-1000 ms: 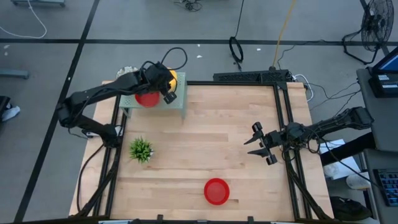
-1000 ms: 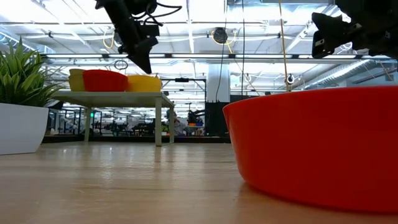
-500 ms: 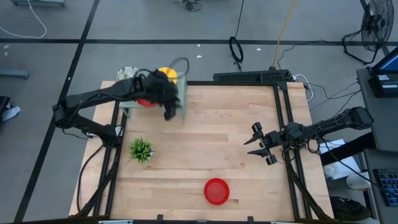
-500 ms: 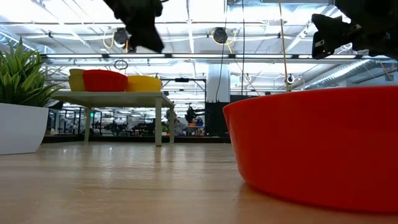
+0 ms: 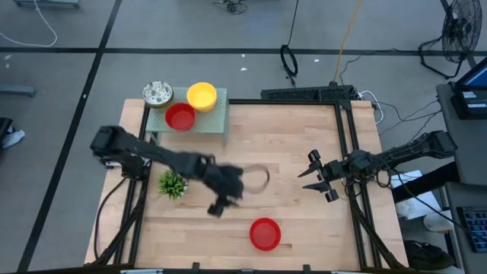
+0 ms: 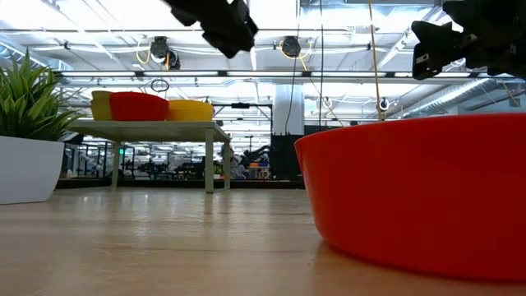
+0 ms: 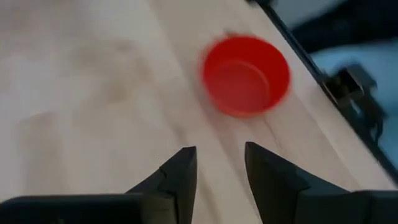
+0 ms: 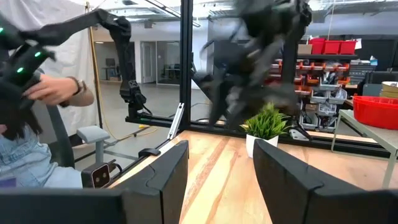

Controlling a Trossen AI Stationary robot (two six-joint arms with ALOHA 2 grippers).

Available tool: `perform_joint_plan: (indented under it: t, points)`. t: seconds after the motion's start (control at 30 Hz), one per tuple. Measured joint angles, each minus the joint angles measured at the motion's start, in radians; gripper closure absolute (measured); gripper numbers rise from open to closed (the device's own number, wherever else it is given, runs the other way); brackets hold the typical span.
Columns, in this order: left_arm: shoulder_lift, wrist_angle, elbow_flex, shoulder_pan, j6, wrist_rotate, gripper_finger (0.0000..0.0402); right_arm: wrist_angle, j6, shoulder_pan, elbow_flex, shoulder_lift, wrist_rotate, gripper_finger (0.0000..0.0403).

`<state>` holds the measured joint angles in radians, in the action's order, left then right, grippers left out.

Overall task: Pick & Place Mini bowls
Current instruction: Stack the red bowl on the red bowl on the shelf

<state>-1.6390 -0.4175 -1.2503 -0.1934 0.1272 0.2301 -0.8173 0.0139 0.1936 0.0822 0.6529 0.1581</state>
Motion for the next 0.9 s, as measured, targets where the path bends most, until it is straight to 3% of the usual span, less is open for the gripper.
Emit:
perform_joint_plan:
  t: [0.23, 0.53, 0.7, 0.9]
  points:
    - [-0.170, 0.089, 0.000, -0.166, 0.137, -0.119, 0.0263, 0.000, 0.000, 0.000, 0.000, 0.000, 0.000, 0.0232]
    - [-0.294, 0.309, 0.000, -0.244, 0.218, -0.284, 0.0263, 0.000, 0.000, 0.000, 0.000, 0.000, 0.000, 0.0232]
    - [-0.299, 0.373, 0.000, -0.274, 0.245, -0.292, 0.0259, 0.000, 0.000, 0.000, 0.000, 0.000, 0.000, 0.0232]
    - [-0.311, 0.459, 0.000, -0.299, 0.282, -0.277, 0.0223, 0.000, 0.000, 0.000, 0.000, 0.000, 0.000, 0.0232]
